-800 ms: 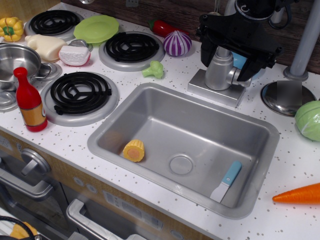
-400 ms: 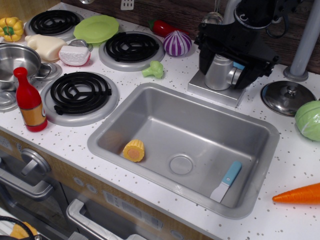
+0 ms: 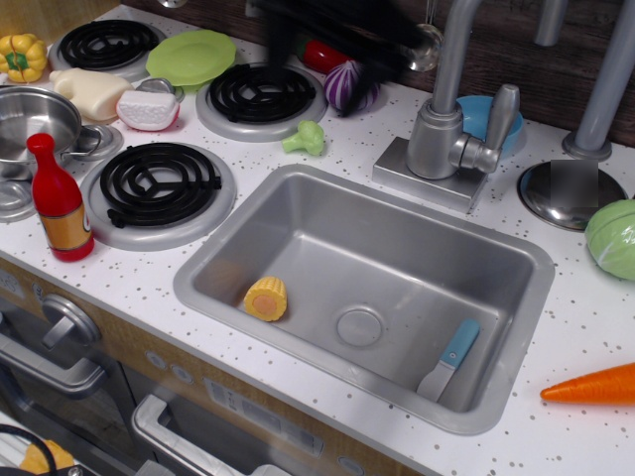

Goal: Put red bottle in sink

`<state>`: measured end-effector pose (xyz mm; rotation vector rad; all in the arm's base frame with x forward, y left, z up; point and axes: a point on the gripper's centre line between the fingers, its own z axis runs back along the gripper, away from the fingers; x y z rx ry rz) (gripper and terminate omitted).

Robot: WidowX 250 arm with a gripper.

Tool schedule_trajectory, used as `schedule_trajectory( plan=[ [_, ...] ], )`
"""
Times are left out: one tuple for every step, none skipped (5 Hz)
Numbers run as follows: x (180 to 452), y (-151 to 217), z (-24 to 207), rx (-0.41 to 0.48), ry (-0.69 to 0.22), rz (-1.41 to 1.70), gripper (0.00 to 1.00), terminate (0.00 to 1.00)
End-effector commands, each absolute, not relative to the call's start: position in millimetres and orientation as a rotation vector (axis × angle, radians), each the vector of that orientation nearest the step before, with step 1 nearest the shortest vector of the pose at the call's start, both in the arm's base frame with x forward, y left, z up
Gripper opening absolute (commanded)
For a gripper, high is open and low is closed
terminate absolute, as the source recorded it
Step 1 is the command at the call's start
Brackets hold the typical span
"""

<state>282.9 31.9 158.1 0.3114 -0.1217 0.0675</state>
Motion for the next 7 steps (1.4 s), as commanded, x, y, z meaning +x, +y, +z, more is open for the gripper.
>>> schedule_trajectory(
  plan=[
    [239.8,92.3,180.6,0.337,-0.162,0.050,1.00,0.00],
    [220.9,124.2,170.9,0.338,-0.178,0.031,1.00,0.00],
    [215.2,150.8,160.5,0.312,-0.190,0.000,1.00,0.00],
    [214.7,165.5,143.1,0.280,-0.207,-0.021,1.00,0.00],
    [213.5,174.5,128.1,0.250,-0.213,-0.036,1.00,0.00],
    [212.8,179.4,114.2,0.235,-0.214,-0.041,1.00,0.00],
    [215.2,185.9,102.3,0.207,-0.221,-0.055,1.00,0.00]
  ],
)
